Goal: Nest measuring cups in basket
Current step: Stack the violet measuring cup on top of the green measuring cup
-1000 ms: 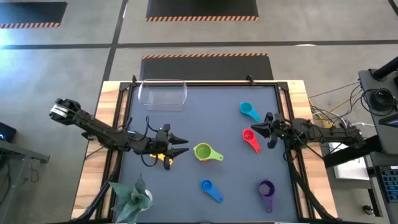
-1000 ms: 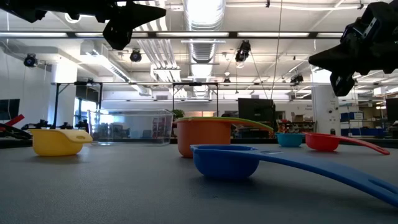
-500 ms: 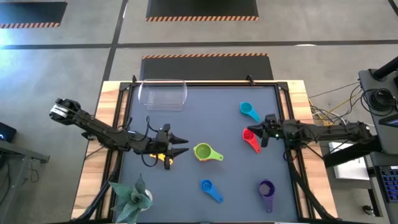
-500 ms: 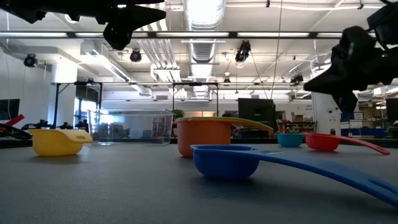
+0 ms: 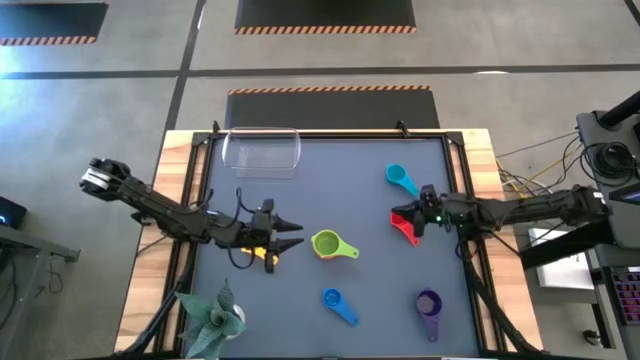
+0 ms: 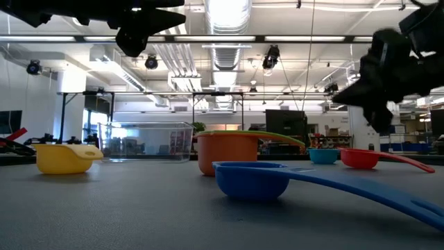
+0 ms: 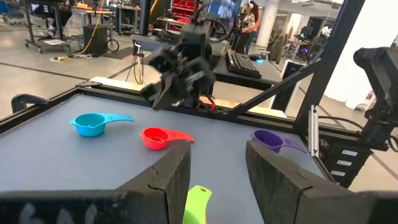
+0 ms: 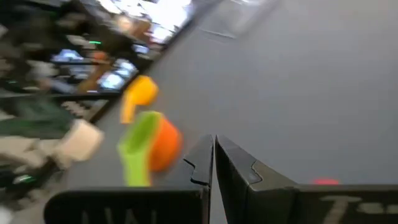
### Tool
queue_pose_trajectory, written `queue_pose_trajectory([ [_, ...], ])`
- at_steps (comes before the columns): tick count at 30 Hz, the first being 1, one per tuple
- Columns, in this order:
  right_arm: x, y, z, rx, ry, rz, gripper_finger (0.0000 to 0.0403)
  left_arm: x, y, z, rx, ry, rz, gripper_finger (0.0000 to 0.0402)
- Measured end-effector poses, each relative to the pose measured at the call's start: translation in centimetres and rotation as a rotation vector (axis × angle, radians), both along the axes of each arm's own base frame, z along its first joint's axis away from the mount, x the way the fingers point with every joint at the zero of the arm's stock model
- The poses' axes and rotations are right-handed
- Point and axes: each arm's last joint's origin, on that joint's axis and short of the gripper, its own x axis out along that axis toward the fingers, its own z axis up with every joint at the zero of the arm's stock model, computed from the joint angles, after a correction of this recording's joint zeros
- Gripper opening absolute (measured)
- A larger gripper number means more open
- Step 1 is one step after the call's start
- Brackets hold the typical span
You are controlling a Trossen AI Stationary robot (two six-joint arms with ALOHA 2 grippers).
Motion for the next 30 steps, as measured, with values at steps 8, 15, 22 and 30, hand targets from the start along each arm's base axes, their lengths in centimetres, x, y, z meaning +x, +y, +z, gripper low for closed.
queue_pose_trajectory([
  [8,1.5,3.1,5.3,-0.117,-0.221,0.252,0.0009,0.1,0.1,-0.1,0.008,0.006,0.018,0.0137],
  [15,4.1,9.7,10.7,-0.444,-0.217,0.479,0.0009,0.1,0.2,-0.2,0.010,0.008,0.030,0.0137],
  [22,7.7,15.3,11.6,-0.713,0.171,0.379,0.0009,0.1,0.2,-0.2,0.010,0.009,0.030,0.0137],
  [30,12.9,19.1,9.5,-0.734,0.512,0.322,0.0009,0.1,0.2,-0.3,0.011,0.022,0.030,0.0137],
])
